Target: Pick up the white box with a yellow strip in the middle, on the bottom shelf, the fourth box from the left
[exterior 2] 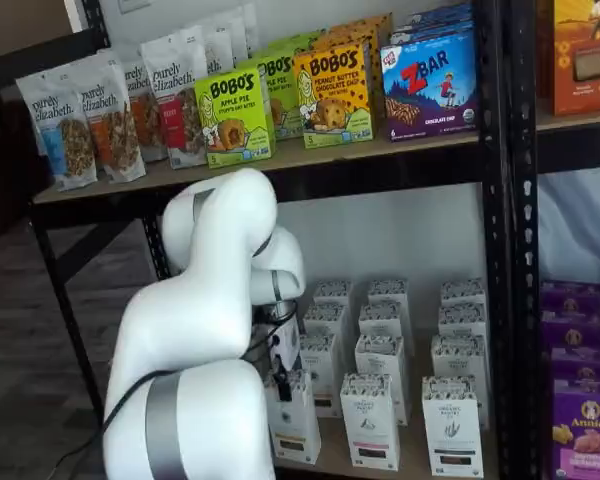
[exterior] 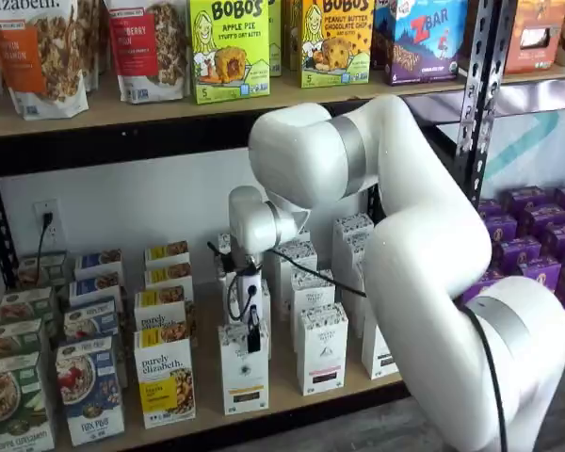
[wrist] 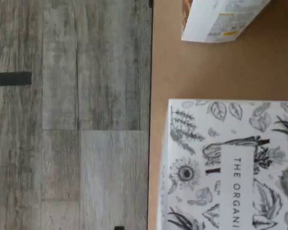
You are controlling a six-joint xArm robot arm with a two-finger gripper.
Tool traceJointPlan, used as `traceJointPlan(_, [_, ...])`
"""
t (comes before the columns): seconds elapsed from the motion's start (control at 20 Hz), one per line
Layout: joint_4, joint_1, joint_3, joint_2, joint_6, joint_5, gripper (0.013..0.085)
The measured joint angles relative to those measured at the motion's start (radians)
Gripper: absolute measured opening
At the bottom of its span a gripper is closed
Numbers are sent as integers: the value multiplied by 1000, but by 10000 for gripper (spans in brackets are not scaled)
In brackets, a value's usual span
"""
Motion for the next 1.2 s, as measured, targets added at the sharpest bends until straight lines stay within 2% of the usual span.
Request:
traceJointPlan(0.55, [-14,0,-16,35,11,-24,850])
traceJointPlan(1.0, [-14,-9,-14,53,1,-56,850])
traceJointPlan(1.1, [-13,-10,-17,56,-1,-55,770])
traceJointPlan(1.15, [-13,-11,-17,58,-2,-57,770])
traceJointPlan(1.2, [-12,-11,-21,61,-3,-56,730])
